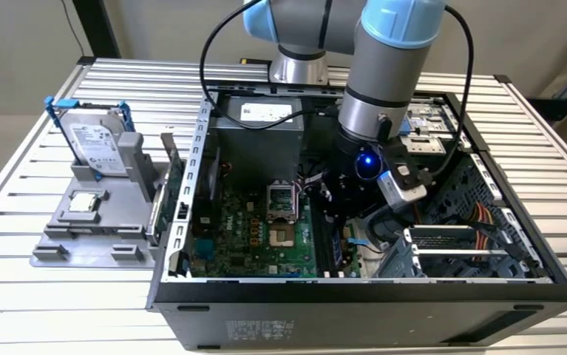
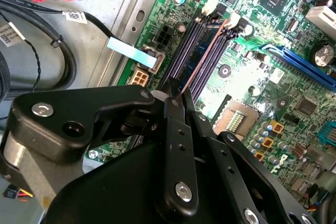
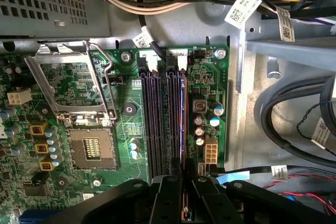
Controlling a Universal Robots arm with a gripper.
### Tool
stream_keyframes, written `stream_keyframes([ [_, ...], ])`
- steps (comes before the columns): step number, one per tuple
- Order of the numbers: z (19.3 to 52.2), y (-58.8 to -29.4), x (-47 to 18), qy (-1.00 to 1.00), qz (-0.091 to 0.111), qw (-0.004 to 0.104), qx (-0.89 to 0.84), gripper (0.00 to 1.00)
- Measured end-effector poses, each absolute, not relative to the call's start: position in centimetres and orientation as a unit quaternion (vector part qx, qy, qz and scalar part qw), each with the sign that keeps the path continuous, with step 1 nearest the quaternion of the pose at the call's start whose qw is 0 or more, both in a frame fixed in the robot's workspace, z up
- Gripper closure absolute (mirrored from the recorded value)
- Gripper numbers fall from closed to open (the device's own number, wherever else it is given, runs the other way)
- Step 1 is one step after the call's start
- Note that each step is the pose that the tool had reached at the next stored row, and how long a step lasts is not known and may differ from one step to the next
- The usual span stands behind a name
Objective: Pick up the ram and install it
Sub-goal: 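Insert the ram into the slot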
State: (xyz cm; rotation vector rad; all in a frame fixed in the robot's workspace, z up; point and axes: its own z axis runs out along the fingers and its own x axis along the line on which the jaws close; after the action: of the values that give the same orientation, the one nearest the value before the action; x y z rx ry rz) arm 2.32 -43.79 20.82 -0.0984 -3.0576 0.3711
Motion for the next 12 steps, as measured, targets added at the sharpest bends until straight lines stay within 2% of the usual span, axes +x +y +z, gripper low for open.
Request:
stream_keyframes([
  [5, 20.82, -43.79, 2.32, -0.992, 0.120, 0.030, -0.032, 1.00],
  [12, 20.82, -43.78, 2.31, -0.992, 0.120, 0.024, -0.031, 1.00],
])
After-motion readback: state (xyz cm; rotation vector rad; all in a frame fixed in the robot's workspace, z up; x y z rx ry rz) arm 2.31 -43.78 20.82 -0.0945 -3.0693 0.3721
